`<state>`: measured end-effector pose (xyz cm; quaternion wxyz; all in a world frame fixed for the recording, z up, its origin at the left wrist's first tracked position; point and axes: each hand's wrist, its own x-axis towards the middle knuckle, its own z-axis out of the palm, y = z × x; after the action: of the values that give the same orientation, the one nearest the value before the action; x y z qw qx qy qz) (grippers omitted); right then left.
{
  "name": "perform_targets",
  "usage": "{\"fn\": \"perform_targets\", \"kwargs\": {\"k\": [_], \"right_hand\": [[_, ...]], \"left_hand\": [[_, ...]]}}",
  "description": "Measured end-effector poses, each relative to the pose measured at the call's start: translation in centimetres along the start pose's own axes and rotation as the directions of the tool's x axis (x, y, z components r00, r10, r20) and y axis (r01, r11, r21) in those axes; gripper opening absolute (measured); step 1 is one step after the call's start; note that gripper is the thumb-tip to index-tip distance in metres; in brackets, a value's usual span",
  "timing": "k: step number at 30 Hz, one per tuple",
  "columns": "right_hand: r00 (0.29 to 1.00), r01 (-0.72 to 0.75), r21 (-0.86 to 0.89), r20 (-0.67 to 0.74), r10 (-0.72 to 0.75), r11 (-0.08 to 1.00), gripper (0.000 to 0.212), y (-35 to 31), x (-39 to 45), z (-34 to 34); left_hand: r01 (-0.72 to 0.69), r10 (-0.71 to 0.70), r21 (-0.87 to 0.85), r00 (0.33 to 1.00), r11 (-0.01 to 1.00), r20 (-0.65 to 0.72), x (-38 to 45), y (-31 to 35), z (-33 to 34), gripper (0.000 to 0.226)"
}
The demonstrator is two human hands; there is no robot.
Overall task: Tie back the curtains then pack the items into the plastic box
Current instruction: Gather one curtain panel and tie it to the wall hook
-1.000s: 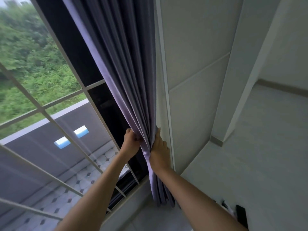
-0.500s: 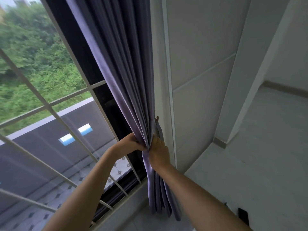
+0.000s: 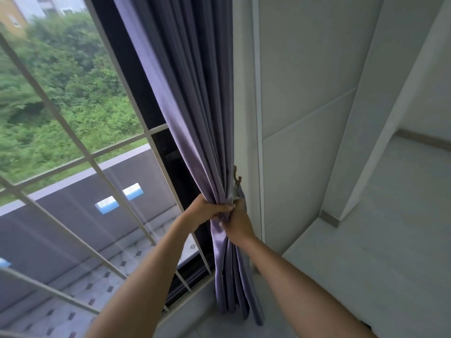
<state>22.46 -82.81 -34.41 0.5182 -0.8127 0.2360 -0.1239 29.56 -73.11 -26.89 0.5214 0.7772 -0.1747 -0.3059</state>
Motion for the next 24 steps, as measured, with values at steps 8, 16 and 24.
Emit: {"fn": "perform_targets", "kwargs": {"k": [8, 16, 24], "right_hand": [[0.999, 0.033, -0.212, 0.034, -0.026, 0.977, 0.039, 1.0, 1.0, 0.1], [0.898, 0.015, -0.706, -0.301, -0.32, 0.708, 0.035, 2.8, 0.6, 3.0], [0.851, 0.059, -0.738, -0.316, -0.42, 0.673, 0.024, 3.2, 0.8, 3.6]], "left_hand": [[-0.052, 0.056, 0.03, 0.983, 0.998, -0.174, 0.5, -1.0, 0.8, 0.045], [-0.136, 0.366, 0.444, 0.793, 0.886, -0.488, -0.6, -2.0, 2.7, 0.045], [-0.186, 0.297, 0.253, 0.79, 0.95, -0.537, -0.9, -2.1, 3.9, 0.052]]}}
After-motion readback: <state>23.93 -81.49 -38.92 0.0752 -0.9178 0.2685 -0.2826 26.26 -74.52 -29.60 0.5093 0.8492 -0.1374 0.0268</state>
